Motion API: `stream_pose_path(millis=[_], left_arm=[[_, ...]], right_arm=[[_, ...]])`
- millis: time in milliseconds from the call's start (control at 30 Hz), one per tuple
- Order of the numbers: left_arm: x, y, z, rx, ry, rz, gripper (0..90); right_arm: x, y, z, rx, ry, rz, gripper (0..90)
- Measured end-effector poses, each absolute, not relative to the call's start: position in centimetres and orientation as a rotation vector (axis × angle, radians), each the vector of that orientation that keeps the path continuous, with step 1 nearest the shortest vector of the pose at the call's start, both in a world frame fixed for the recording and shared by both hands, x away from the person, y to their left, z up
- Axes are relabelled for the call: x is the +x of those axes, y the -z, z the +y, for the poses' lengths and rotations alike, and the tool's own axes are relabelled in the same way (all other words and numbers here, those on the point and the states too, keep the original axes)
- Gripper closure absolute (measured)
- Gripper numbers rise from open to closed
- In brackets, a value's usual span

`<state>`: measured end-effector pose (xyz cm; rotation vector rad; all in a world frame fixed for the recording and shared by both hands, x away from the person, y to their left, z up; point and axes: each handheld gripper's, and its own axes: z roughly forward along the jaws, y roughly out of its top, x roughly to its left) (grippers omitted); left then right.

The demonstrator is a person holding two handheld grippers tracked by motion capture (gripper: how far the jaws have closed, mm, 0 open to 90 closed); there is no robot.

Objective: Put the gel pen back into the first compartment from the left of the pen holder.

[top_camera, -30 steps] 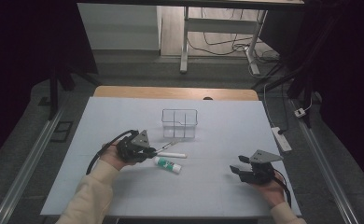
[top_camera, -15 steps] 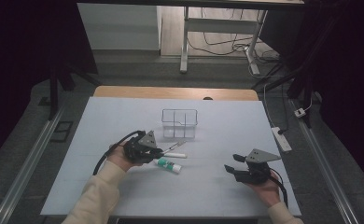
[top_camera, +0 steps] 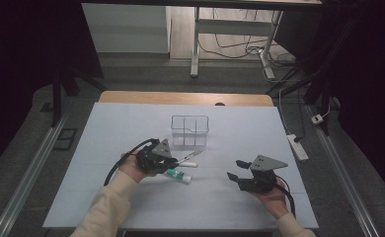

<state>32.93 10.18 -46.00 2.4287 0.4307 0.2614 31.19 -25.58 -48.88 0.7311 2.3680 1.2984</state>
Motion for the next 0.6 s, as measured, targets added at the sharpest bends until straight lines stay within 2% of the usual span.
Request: stream_pose_path(millis=[600], left_arm=[[33.2,46.1,8.8,2.437,-0.241,0.423,79.6]], right_arm=[[31.3,48.2,-23.9,0.682,-1.325,2.367,41.4]])
